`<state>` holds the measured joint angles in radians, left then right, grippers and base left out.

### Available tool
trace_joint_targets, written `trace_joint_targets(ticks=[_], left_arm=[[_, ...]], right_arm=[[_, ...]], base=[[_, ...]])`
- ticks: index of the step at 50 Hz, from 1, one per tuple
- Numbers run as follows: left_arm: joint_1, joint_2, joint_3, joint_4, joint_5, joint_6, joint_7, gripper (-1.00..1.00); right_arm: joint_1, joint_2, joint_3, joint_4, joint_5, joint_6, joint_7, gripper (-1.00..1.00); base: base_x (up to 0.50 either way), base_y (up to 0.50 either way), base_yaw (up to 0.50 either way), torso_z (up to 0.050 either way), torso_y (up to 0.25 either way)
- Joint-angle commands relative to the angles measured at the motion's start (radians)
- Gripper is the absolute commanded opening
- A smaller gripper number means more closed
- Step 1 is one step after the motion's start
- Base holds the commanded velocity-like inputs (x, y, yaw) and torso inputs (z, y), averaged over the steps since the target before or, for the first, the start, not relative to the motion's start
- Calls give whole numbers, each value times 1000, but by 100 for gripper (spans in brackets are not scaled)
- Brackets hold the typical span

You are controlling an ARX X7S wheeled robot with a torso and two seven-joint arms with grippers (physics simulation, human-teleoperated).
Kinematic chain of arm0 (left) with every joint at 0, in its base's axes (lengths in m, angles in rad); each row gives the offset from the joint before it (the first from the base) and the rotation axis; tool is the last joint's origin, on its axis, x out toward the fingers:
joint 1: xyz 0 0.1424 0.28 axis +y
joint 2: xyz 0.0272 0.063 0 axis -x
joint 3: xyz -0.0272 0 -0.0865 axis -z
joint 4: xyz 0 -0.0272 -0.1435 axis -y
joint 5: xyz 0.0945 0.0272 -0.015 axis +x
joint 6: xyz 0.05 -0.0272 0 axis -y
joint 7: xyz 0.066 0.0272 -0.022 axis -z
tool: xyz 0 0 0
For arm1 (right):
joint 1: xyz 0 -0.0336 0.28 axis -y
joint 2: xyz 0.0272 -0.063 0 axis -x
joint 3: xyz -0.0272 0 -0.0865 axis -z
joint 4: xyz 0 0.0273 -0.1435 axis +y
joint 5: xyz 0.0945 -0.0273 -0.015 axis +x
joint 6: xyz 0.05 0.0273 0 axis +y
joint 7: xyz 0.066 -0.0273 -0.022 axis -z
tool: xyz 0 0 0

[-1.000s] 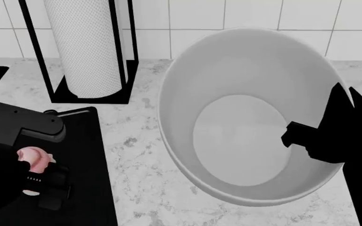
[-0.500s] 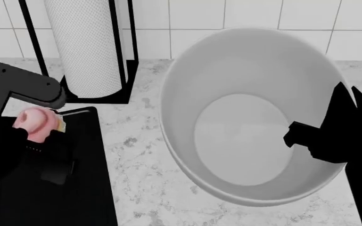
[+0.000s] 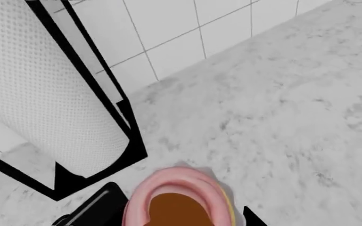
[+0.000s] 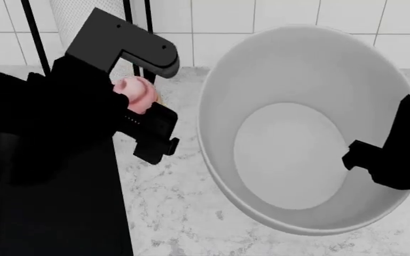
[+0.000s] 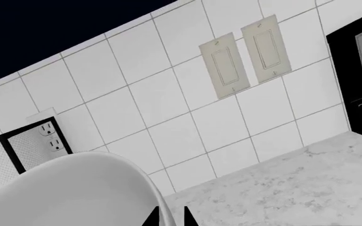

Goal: Move the fresh-baked cupcake off the tray onto the counter, and place the bowl used for mixing into the sink.

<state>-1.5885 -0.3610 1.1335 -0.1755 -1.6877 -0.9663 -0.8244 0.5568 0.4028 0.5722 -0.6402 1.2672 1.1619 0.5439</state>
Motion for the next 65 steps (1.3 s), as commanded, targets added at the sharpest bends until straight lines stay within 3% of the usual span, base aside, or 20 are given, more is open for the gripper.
trace_joint_targets(ticks=[1,29,37,48,61,62,65], left_arm=[[-13,159,69,-214,96,20,184,-100],[137,346,212,-540,243,120,421,-100],[142,359,242,-568,236,143,434,-100],[133,361,412,-610,99,248,458,-100],[138,361,442,-609,54,231,450,-100],[136,361,442,-604,52,228,448,100],[113,361,432,-574,50,238,443,100]], right_arm=[[-12,-2,1,-6,-4,-23,60,-100],[-33,24,44,-8,33,-43,73,-100],[-54,39,87,-30,64,-49,90,-100],[-86,63,153,-47,103,-61,99,-100],[-98,73,177,-66,135,-68,123,-100],[-97,73,176,-65,134,-69,125,-100],[-95,74,170,-64,135,-69,126,-100]], base=[[0,0,0,15,0],[0,0,0,0,1],[0,0,0,0,1],[0,0,0,0,1],[3,0,0,0,0],[0,0,0,0,0],[0,0,0,0,0]])
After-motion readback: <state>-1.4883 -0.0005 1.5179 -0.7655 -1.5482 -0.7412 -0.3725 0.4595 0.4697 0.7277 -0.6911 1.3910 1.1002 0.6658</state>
